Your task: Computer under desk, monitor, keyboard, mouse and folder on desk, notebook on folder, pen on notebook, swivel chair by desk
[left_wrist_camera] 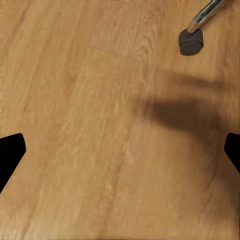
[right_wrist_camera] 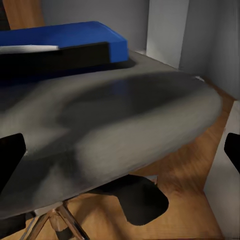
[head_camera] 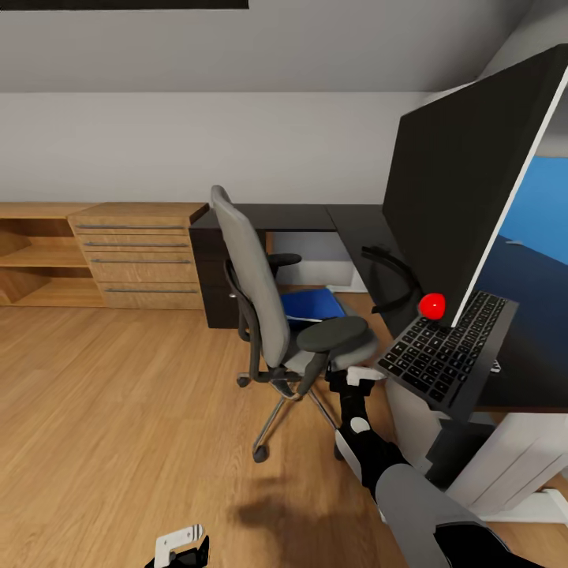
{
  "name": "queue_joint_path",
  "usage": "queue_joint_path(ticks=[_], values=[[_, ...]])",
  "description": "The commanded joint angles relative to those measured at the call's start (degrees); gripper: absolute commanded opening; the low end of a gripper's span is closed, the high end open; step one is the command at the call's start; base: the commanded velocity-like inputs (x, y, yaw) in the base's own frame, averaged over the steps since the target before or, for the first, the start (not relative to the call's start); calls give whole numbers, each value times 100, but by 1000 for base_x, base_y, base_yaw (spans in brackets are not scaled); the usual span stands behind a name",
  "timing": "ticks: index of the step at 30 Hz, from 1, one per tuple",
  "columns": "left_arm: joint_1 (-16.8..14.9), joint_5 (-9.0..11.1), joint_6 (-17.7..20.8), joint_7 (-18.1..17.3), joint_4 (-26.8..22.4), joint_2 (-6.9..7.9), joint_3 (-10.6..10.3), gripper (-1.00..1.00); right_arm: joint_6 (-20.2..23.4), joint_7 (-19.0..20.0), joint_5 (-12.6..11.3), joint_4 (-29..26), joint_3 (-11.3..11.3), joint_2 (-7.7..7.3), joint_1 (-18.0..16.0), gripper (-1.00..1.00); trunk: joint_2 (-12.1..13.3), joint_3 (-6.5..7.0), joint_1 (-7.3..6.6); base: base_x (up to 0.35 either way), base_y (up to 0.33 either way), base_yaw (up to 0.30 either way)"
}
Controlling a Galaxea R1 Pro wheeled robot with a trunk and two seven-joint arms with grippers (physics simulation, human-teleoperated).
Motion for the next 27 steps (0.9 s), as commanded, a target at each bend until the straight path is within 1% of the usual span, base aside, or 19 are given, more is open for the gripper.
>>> queue_joint_path(ticks=[1,4,12,18,24,27], values=[[0,56,30,11,-10,-2,2,100,14,-34,88,7,27,4,-6,100,-2,-4,-1,0,239,0],[0,56,30,11,-10,-2,1,100,14,-34,89,8,28,4,-6,100,-2,-4,-1,0,164,0],[0,56,29,11,-10,-2,-1,100,8,-11,89,15,39,4,-6,100,-2,-4,-1,0,46,0],[0,56,29,11,-10,-2,1,100,5,9,89,22,50,4,-6,100,-2,-4,-1,0,208,0],[0,56,29,11,-10,-2,-5,100,5,51,89,32,59,4,-6,100,-2,-4,-1,0,37,0],[0,56,29,11,-10,-2,-2,100,5,188,94,31,57,4,-6,100,-2,-4,-1,0,5,0]])
